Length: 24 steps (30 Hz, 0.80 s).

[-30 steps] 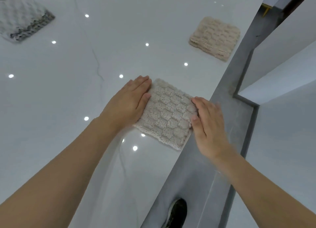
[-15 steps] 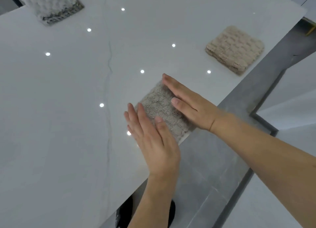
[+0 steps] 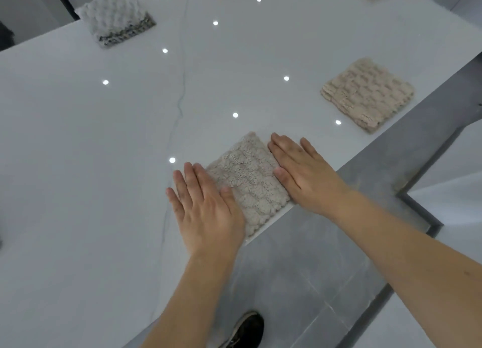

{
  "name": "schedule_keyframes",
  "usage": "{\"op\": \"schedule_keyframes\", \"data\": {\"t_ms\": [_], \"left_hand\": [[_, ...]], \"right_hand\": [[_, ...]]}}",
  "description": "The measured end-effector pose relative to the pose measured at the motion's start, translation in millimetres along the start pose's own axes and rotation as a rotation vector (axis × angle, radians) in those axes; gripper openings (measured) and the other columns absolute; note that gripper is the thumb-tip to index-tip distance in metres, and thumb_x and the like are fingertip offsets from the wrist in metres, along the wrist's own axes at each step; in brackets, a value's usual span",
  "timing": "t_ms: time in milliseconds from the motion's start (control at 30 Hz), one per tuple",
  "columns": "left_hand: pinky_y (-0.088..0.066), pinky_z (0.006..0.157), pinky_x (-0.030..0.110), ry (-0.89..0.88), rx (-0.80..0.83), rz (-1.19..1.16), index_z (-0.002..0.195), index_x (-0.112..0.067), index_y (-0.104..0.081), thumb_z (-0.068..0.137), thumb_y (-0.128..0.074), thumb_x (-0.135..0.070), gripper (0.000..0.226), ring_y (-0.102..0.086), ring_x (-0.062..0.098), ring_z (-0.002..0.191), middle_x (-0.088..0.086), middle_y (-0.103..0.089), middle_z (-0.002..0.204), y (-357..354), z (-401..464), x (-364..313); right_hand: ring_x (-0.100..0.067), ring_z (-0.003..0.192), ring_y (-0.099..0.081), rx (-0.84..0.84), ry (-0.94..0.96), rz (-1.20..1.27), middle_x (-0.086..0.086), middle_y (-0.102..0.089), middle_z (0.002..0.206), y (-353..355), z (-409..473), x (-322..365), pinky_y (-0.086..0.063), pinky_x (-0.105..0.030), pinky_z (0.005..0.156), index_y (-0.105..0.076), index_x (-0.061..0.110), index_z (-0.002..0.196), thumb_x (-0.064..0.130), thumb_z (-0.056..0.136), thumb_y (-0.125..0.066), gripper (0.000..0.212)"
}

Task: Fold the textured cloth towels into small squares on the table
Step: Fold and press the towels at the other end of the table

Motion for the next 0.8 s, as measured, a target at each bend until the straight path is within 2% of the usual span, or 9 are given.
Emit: {"op": "schedule_keyframes", "data": {"t_ms": [67, 133, 233, 367, 467, 533, 700, 800], "left_hand": [[0.012, 0.121, 0.038, -0.087, 0.022, -0.061, 0.156, -0.007, -0.006, 0.097, -0.007, -0.042, 0.068, 0.01, 0.021, 0.151, 0.007, -0.001, 0.165, 12, 21, -12], [0.009, 0.122, 0.034, -0.252, 0.098, -0.185, 0.156, -0.01, -0.007, 0.104, -0.014, -0.039, 0.06, 0.009, 0.015, 0.151, 0.004, -0.003, 0.165, 15, 44, -42], [0.001, 0.123, 0.031, -0.479, 0.229, -0.307, 0.157, -0.013, -0.01, 0.107, -0.022, -0.037, 0.057, 0.004, 0.009, 0.15, -0.001, -0.007, 0.165, 12, 73, -95], [-0.005, 0.122, 0.028, -0.587, 0.403, -0.398, 0.157, -0.017, -0.013, 0.106, -0.026, -0.04, 0.057, -0.003, 0.004, 0.149, -0.006, -0.01, 0.164, -5, 115, -151], [-0.006, 0.122, 0.025, -0.659, 0.549, -0.479, 0.157, -0.023, -0.013, 0.106, -0.028, -0.041, 0.056, -0.004, -0.003, 0.147, -0.013, -0.01, 0.163, -22, 135, -194], [-0.005, 0.118, 0.017, -0.693, 0.609, -0.514, 0.157, -0.025, -0.014, 0.106, -0.029, -0.04, 0.055, -0.006, -0.005, 0.146, -0.015, -0.01, 0.163, -34, 145, -220], [-0.007, 0.114, 0.013, -0.698, 0.721, -0.631, 0.156, -0.028, -0.019, 0.106, -0.031, -0.038, 0.052, -0.009, -0.008, 0.144, -0.018, -0.014, 0.161, -60, 168, -276], [-0.007, 0.113, 0.011, -0.731, 0.784, -0.671, 0.156, -0.03, -0.021, 0.106, -0.032, -0.037, 0.051, -0.009, -0.01, 0.143, -0.02, -0.014, 0.161, -70, 173, -307]], "right_hand": [[-0.009, 0.148, 0.001, -0.066, -0.048, 0.089, 0.001, -0.01, 0.162, 9, -9, -11, 0.009, -0.027, 0.119, -0.018, 0.014, 0.154, 0.047, 0.101, -0.008, 0.063], [-0.007, 0.148, 0.002, -0.203, -0.15, 0.271, 0.005, -0.006, 0.161, 27, -16, -25, 0.007, -0.025, 0.119, -0.017, 0.013, 0.154, 0.043, 0.103, -0.014, 0.059], [-0.001, 0.147, 0.002, -0.463, -0.42, 0.555, 0.015, -0.002, 0.159, 57, -29, -62, 0.002, -0.02, 0.119, -0.011, 0.016, 0.155, 0.035, 0.106, -0.021, 0.054], [0.0, 0.147, -0.002, -0.738, -0.724, 0.76, 0.007, -0.005, 0.162, 73, -43, -118, -0.003, -0.015, 0.116, -0.009, 0.017, 0.155, 0.031, 0.106, -0.023, 0.053], [-0.002, 0.147, -0.005, -0.835, -0.872, 0.802, 0.007, -0.007, 0.162, 71, -47, -151, -0.004, -0.014, 0.114, -0.01, 0.017, 0.155, 0.032, 0.106, -0.023, 0.053], [-0.002, 0.147, -0.005, -0.876, -0.936, 0.827, 0.006, -0.008, 0.162, 69, -45, -167, -0.004, -0.014, 0.113, -0.01, 0.016, 0.155, 0.03, 0.106, -0.023, 0.053], [-0.001, 0.146, -0.005, -0.953, -0.969, 0.876, 0.005, -0.009, 0.162, 72, -29, -201, -0.005, -0.014, 0.114, -0.011, 0.014, 0.155, 0.029, 0.105, -0.024, 0.054], [0.001, 0.146, -0.004, -0.957, -0.957, 0.889, 0.007, -0.008, 0.162, 75, -19, -214, -0.005, -0.003, 0.108, -0.011, 0.015, 0.155, 0.031, 0.105, -0.023, 0.054]]}}
Point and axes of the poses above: each hand's wrist, its own z-axis towards the middle knuckle, its own y-axis out of the back of the hand, x = y × z, the point moved 8 cm from there along z, towards the middle knuckle
